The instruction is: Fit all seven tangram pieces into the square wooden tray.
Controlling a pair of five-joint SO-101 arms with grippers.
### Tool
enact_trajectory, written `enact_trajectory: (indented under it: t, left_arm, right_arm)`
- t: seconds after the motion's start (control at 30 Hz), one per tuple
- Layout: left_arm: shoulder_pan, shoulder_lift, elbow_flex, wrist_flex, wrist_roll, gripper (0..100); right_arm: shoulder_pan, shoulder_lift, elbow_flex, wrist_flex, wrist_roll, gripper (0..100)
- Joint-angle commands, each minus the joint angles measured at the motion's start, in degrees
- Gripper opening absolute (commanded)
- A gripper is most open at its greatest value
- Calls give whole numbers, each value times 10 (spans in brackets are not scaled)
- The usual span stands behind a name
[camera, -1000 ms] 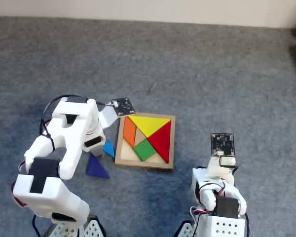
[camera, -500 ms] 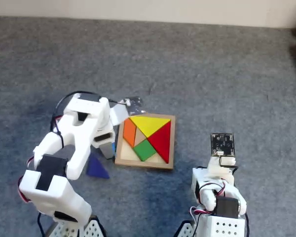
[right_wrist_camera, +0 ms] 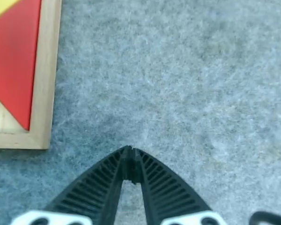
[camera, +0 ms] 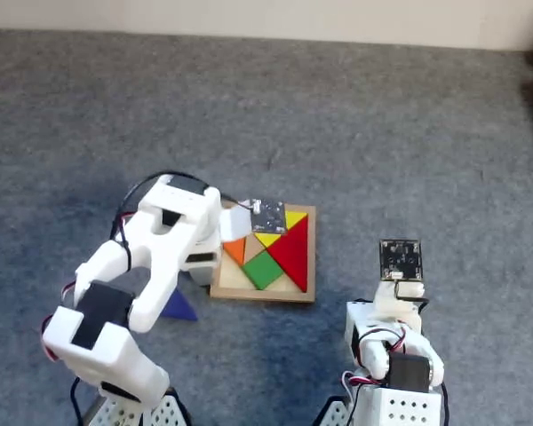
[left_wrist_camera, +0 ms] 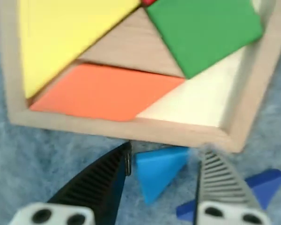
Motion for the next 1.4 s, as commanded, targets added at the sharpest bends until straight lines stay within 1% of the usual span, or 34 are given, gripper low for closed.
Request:
enact_trajectory:
  t: [0.0, 0.1, 0.13, 0.3, 0.4, 0.5, 0.63, 0.93, 1.0, 1.1, 1.27, 1.37]
  left_arm:
    - [10, -6, 9, -3, -6, 187]
    - [1, -6, 10, -3, -2, 165]
    - [-5, -6, 10, -3, 10, 162]
    - [-20, -19, 7, -3, 76, 161]
    - [-20, -51, 11, -1, 131, 161]
    - [-20, -88, 8, 25, 171, 161]
    - [-18, -138, 11, 54, 208, 161]
    - [-20, -163, 13, 88, 211, 166]
    - [-25, -162, 29, 84, 209, 194]
    - [-37, -162, 55, 81, 209, 271]
    - [-78, -162, 98, -8, 209, 277]
    - [-86, -162, 118, -49, 210, 277]
  right_arm:
    - [6, -10, 58, 4, 6, 5]
    - [6, -10, 58, 4, 6, 5]
    - [6, -10, 58, 4, 6, 5]
    - [6, -10, 58, 4, 6, 5]
    - [6, -10, 58, 4, 6, 5]
    - [6, -10, 58, 4, 6, 5]
    - [6, -10, 58, 4, 6, 5]
    - [6, -10, 58, 4, 6, 5]
    - [6, -10, 58, 4, 6, 5]
    - [6, -10, 58, 4, 6, 5]
    - [6, -10, 58, 4, 6, 5]
    - [6, -10, 58, 4, 6, 5]
